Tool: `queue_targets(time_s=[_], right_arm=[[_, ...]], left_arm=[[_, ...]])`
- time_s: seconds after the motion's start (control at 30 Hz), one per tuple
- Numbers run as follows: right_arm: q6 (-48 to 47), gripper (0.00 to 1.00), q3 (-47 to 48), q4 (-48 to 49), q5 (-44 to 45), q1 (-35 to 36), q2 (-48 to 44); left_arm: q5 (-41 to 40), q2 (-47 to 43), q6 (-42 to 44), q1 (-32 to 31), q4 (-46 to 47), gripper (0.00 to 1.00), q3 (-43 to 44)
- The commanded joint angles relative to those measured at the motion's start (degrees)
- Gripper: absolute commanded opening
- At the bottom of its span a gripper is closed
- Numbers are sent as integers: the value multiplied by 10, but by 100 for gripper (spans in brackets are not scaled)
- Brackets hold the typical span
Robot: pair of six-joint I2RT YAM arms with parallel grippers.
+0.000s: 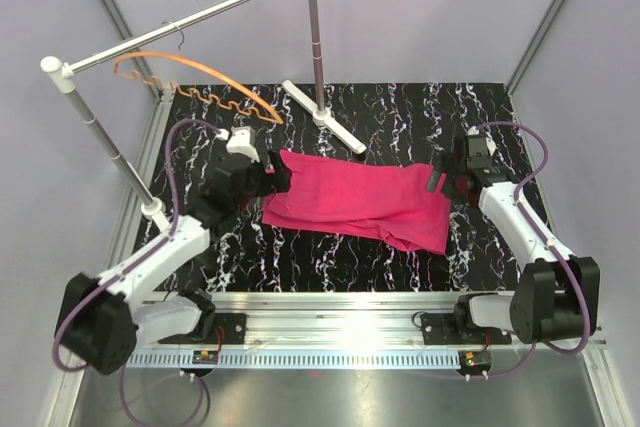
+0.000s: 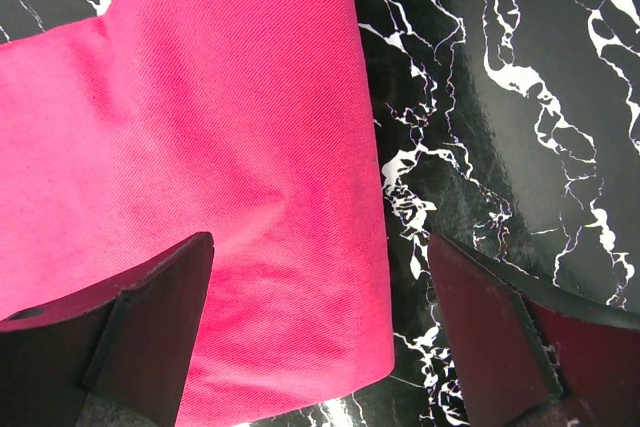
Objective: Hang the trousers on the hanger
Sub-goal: Grab a hanger with the left arm
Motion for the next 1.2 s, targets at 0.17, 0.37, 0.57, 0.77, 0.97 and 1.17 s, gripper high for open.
queue_targets(time_s=[0.17,0.37,0.57,0.77,0.97,1.17], right_arm=[[-10,95,-5,15,0,-2,-20],[-11,95,-5,15,-2,-1,-15],[-11,96,-8,19,-6,-2,-18],[-12,96,-10,22,-14,-1,-20],[-15,96,-12,27,-27,-2,-32],[-17,96,-15,35,-37,-1,-34]], left_arm=[[-52,-161,5,-5,-128,99,6],[-64,-198,2,-4,-159,99,41],[-85,-149,-12,1,-218,99,163],[-156,-55,-24,13,-292,99,361],[-133,17,-55,76,-318,99,463],[-82,45,-69,124,-234,99,440]])
